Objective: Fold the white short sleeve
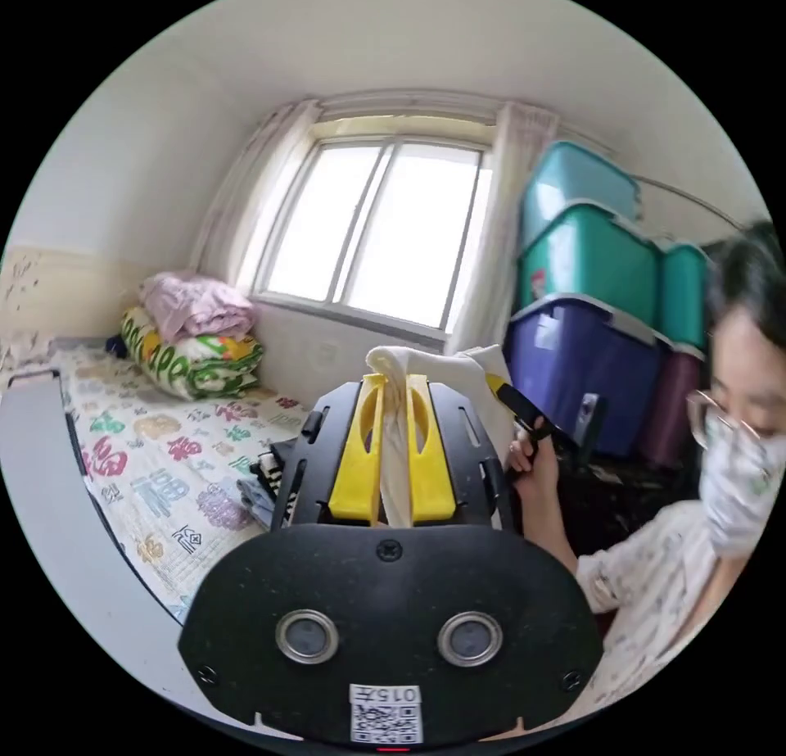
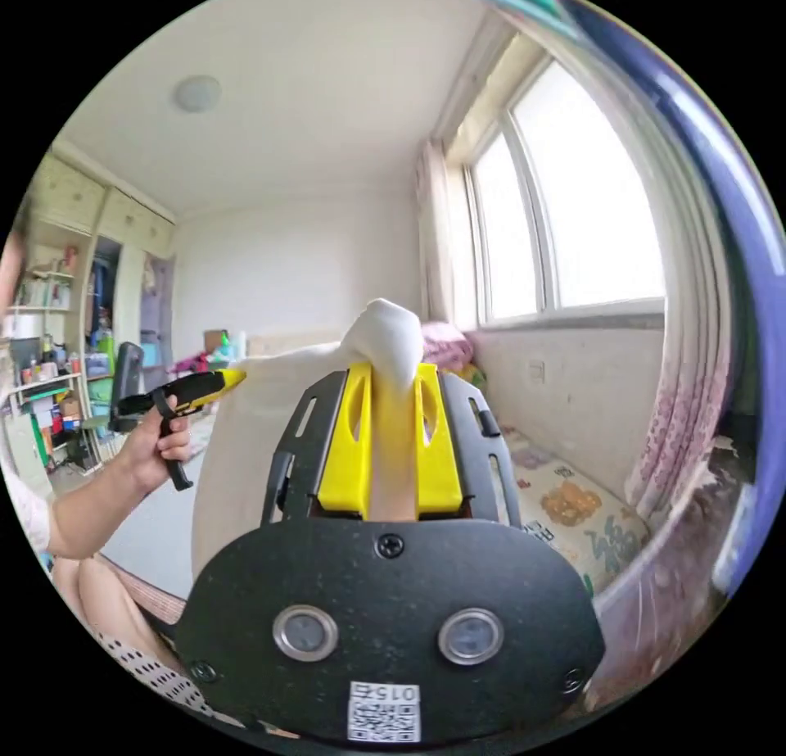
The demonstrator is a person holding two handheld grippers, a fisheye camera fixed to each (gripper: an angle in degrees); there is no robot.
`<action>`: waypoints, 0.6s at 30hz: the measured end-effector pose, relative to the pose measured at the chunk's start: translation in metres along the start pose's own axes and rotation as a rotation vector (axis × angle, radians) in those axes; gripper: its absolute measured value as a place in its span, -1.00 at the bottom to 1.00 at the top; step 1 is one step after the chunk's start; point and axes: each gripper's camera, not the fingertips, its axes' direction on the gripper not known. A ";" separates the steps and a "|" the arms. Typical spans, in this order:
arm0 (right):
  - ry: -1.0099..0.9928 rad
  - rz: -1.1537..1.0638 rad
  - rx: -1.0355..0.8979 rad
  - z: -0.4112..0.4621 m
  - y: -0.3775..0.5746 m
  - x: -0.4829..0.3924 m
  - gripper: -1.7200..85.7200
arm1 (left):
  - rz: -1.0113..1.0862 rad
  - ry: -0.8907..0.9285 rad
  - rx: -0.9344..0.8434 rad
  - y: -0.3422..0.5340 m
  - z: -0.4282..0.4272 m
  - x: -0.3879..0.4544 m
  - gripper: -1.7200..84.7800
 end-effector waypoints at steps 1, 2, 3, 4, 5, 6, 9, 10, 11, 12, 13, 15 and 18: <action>0.037 0.028 -0.114 0.065 -0.021 0.016 -0.76 | 0.005 -0.125 -0.029 -0.015 0.048 -0.017 -0.85; 0.070 0.076 -0.217 0.128 -0.032 0.036 -0.75 | 0.021 -0.216 -0.044 -0.019 0.073 -0.023 -0.85; 0.097 0.104 -0.270 0.159 -0.034 0.046 -0.75 | 0.014 -0.393 -0.079 -0.017 0.114 -0.038 -0.85; 0.166 0.168 -0.395 0.217 -0.030 0.066 -0.77 | -0.037 -0.480 -0.134 -0.006 0.139 -0.055 -0.88; 0.234 0.237 -0.506 0.260 -0.019 0.083 -0.83 | -0.076 -0.469 -0.163 0.002 0.145 -0.062 -0.90; 0.251 0.264 -0.554 0.277 -0.013 0.089 -0.87 | -0.121 -0.348 -0.186 0.023 0.141 -0.069 -0.91; 0.262 0.310 -0.608 0.315 0.018 0.106 -0.91 | -0.087 -0.201 -0.171 0.096 0.078 -0.045 -0.92; 0.259 0.302 -0.567 0.312 0.014 0.105 -0.92 | -0.081 -0.237 -0.174 0.131 0.040 -0.034 -0.92; 0.268 0.293 -0.566 0.316 0.008 0.104 -0.93 | -0.084 -0.251 -0.174 0.149 0.019 -0.030 -0.91; 0.277 0.283 -0.577 0.320 0.004 0.102 -0.94 | -0.112 -0.271 -0.176 0.184 -0.026 -0.024 -0.91; 0.300 0.244 -0.598 0.328 -0.003 0.096 -0.94 | -0.129 -0.274 -0.177 0.200 -0.050 -0.021 -0.90; 0.377 0.163 -0.622 0.340 -0.011 0.080 -0.95 | -0.177 -0.354 -0.186 0.255 -0.150 0.000 -0.85; 0.514 0.017 -0.641 0.357 -0.017 0.054 -0.96 | -0.249 -0.628 -0.099 0.296 -0.310 0.054 -0.78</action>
